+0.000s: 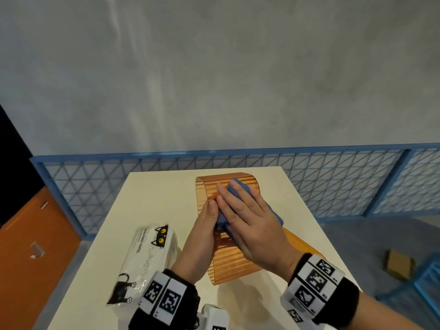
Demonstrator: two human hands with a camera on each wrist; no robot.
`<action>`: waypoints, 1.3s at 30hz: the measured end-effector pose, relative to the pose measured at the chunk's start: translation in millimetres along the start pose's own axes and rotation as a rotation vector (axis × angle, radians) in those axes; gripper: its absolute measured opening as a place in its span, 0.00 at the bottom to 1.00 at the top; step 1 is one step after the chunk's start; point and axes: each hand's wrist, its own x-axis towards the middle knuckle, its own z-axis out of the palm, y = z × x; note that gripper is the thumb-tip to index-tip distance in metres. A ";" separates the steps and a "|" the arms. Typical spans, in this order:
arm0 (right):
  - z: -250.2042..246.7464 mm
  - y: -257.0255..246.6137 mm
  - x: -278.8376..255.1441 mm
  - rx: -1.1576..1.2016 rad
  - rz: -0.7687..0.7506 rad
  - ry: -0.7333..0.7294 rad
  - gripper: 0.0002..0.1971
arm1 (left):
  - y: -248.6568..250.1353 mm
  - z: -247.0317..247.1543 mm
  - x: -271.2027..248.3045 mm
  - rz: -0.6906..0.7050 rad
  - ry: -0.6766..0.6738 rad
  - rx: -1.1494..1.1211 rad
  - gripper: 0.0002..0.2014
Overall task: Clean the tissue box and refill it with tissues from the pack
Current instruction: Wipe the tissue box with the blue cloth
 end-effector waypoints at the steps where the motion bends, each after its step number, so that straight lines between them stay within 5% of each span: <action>1: -3.5 0.4 5.4 0.013 -0.001 -0.004 0.24 | 0.6 -0.6 0.4 0.024 -0.004 0.006 0.24; 8: -22.6 12.2 33.9 0.316 0.216 -0.004 0.25 | -7.5 -5.4 -9.3 0.000 -0.102 0.053 0.20; 11: -16.4 1.6 15.8 0.240 0.047 -0.032 0.24 | -3.3 -13.4 -7.5 -0.035 -0.100 -0.257 0.31; 15: -2.7 -12.4 -14.6 0.067 -0.122 0.027 0.24 | 3.0 -12.3 -11.8 -0.125 0.010 -0.556 0.27; 18: -1.7 -15.0 -17.3 -0.030 -0.151 0.042 0.25 | -0.5 -8.7 -10.6 -0.208 0.087 -0.398 0.31; 22: -17.4 -14.7 3.5 0.065 -0.035 -0.101 0.23 | 1.1 -1.7 -5.5 -0.128 0.180 -0.160 0.25; 27: -30.7 10.6 47.3 0.296 0.309 -0.296 0.30 | -5.6 8.9 -16.6 -0.025 0.045 0.149 0.23; 31: -27.8 -3.8 25.6 0.282 0.205 -0.303 0.29 | -10.1 -4.2 -13.3 0.007 0.037 0.072 0.15; 36: -18.1 -9.4 2.9 0.247 0.109 -0.149 0.25 | -17.9 -16.0 -15.8 -0.015 -0.094 0.067 0.23; 39: -23.2 13.7 33.5 0.339 0.333 -0.216 0.23 | -20.6 -7.2 -18.5 -0.021 -0.179 0.218 0.19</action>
